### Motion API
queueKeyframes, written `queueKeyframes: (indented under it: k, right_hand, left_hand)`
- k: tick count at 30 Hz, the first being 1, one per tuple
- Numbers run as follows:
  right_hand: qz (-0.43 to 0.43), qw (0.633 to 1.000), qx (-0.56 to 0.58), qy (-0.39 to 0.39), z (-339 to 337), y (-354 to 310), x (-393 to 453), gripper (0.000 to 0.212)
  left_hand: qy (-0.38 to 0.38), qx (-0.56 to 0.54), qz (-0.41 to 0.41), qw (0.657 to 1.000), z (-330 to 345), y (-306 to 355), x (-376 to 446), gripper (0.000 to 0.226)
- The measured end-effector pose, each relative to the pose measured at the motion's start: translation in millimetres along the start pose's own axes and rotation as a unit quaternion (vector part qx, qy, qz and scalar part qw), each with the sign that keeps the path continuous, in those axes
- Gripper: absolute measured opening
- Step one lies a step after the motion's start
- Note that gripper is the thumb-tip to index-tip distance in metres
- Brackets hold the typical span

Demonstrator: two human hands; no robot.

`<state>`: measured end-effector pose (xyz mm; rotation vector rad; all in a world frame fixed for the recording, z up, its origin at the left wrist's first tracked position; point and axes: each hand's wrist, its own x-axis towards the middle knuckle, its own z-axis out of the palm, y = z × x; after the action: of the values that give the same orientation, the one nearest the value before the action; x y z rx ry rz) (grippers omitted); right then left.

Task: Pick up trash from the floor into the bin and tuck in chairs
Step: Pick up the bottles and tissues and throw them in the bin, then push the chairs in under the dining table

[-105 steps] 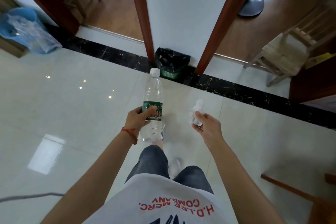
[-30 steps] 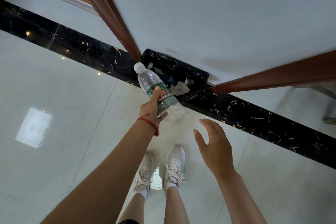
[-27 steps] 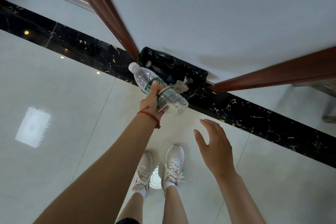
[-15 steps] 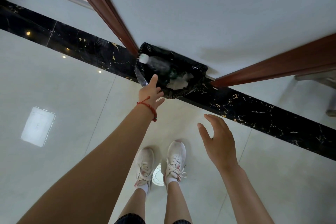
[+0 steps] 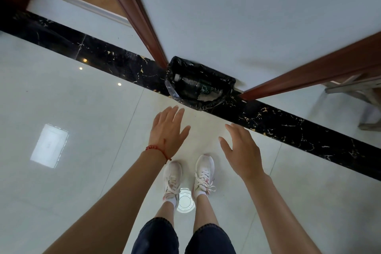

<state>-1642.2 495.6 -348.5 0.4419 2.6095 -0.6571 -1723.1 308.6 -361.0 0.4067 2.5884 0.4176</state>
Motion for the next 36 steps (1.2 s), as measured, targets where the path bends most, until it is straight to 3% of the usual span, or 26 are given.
queueKeyframes:
  k: [11,25,36]
  right_hand:
    - [-0.016,0.999,-0.043,0.010,-68.4,-51.7,-64.9,0.047]
    - [0.005,0.998,0.003,0.060,-135.3,-109.9,-160.2,0.047]
    - [0.114,0.985,0.049,0.122,-141.7,-90.1,-247.9,0.047]
  left_hand:
    - [0.009,0.056,0.047,0.997,-94.5,10.8,-67.7,0.057]
    - [0.040,0.010,0.068,0.997,-177.9,37.3,-158.9,0.056]
    - [-0.013,0.066,0.182,0.981,-188.2,76.5,-189.5,0.056]
